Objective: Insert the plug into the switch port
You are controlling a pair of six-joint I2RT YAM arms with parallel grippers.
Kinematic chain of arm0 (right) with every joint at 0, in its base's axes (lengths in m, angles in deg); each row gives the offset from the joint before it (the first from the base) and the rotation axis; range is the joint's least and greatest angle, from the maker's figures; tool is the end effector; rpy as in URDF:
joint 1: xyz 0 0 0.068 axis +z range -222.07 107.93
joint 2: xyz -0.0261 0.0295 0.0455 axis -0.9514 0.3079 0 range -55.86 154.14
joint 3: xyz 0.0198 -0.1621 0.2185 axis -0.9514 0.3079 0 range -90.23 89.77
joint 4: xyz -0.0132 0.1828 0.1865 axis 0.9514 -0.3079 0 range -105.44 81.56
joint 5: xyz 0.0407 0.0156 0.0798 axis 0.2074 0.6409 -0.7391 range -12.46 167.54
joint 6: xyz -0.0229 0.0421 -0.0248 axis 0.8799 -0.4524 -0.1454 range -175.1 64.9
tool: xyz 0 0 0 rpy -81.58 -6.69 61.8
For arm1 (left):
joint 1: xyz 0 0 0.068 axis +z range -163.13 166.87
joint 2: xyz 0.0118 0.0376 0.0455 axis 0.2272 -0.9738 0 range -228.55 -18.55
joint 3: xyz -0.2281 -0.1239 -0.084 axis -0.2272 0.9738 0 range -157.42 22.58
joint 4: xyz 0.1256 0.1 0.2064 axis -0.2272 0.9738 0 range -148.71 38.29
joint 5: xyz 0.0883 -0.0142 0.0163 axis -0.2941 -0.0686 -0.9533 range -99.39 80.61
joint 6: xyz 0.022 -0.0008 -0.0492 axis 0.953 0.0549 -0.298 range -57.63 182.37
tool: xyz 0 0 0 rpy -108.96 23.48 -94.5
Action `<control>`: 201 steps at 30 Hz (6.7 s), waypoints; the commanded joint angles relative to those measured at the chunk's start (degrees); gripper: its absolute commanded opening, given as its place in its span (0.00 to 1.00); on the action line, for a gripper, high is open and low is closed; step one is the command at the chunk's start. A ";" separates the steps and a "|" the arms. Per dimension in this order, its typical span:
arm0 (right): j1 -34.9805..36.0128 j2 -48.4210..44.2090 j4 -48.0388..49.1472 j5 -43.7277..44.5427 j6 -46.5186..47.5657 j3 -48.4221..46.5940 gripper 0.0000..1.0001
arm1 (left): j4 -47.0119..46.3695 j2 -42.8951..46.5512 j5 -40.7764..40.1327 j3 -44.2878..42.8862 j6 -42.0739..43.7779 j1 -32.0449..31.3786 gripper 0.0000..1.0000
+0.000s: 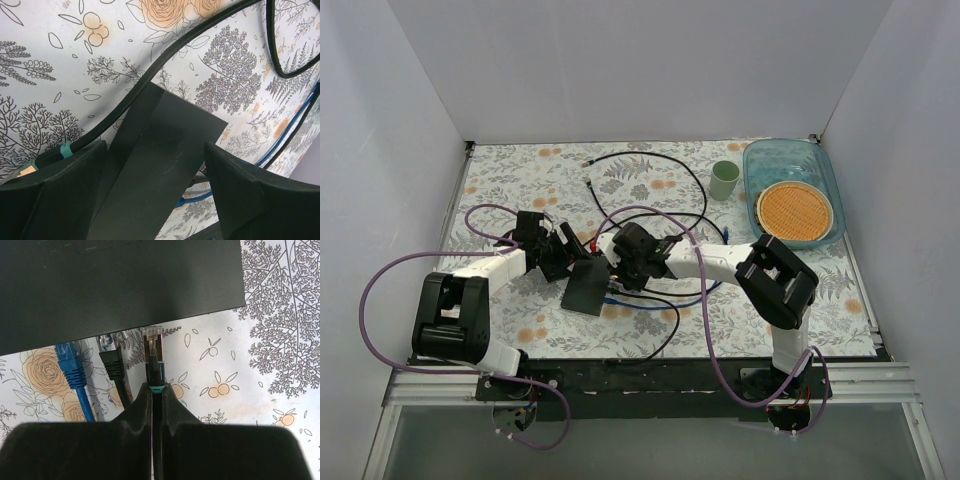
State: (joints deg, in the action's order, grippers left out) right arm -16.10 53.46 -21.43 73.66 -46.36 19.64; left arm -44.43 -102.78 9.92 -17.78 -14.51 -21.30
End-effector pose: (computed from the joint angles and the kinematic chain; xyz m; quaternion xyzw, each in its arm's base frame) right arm 0.2231 0.3348 0.1678 -0.5152 0.7929 0.1590 0.2839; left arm 0.2642 -0.0497 0.1583 -0.4970 0.8086 -0.3017 0.0904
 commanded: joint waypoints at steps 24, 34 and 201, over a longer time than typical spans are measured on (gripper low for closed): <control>-0.07 5.03 -12.05 0.36 1.73 -6.95 0.01 | 0.13 0.64 0.90 1.95 -0.02 -0.71 0.76; 0.11 6.43 -13.99 0.45 1.38 -9.32 0.01 | -0.05 1.34 1.69 1.95 -0.37 -0.89 0.76; 2.04 -4.02 22.31 -7.55 -8.11 -4.16 0.01 | -4.01 7.32 3.99 -1.83 -18.65 -28.05 0.65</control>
State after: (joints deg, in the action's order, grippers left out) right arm -16.15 51.55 -35.33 74.33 -50.23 17.72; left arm -42.81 -98.71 -7.78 -16.27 -25.11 -43.26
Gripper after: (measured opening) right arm 0.065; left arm 0.639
